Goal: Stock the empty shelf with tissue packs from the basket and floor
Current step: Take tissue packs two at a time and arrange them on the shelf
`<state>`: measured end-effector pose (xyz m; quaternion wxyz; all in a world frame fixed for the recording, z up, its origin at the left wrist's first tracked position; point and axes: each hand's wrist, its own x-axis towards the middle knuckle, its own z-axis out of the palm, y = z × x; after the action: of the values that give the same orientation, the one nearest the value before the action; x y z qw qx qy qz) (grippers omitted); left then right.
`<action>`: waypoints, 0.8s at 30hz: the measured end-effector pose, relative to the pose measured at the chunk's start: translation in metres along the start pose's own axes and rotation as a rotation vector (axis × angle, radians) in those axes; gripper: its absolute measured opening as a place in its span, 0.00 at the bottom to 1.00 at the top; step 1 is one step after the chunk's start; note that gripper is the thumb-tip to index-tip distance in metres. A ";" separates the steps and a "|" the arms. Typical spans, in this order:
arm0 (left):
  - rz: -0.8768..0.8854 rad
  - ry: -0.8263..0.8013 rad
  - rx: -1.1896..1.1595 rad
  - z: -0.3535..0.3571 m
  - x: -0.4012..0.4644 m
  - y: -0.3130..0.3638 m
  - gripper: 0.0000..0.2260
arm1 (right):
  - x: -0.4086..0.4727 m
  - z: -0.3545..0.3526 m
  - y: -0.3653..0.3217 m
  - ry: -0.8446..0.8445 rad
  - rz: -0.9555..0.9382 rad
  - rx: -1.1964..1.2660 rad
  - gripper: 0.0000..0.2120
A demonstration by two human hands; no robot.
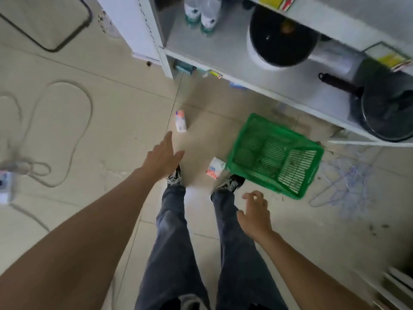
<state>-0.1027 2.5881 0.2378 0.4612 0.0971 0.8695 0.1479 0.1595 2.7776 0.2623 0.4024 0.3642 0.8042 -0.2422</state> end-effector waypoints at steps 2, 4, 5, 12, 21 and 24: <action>-0.038 -0.013 -0.031 0.020 0.021 -0.014 0.34 | 0.027 0.012 0.005 -0.077 -0.003 -0.040 0.20; -0.060 -0.015 -0.072 0.034 0.044 -0.025 0.34 | 0.062 0.016 0.004 -0.131 -0.027 -0.063 0.17; -0.063 -0.013 -0.092 0.040 0.057 -0.030 0.34 | 0.082 0.014 -0.001 -0.137 -0.031 -0.064 0.12; -0.073 0.036 -0.192 0.069 0.134 -0.049 0.32 | 0.212 0.020 -0.041 -0.171 -0.046 0.107 0.11; -0.030 0.052 -0.115 0.103 0.231 -0.069 0.27 | 0.312 0.118 -0.061 -0.366 0.109 0.251 0.13; -0.083 0.054 -0.093 0.120 0.274 -0.086 0.27 | 0.349 0.165 -0.047 -0.355 0.216 0.325 0.23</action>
<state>-0.1581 2.6112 -0.0681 0.4474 0.0355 0.8771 0.1713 0.0572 2.7723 -0.1129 0.4971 0.4598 0.6277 -0.3840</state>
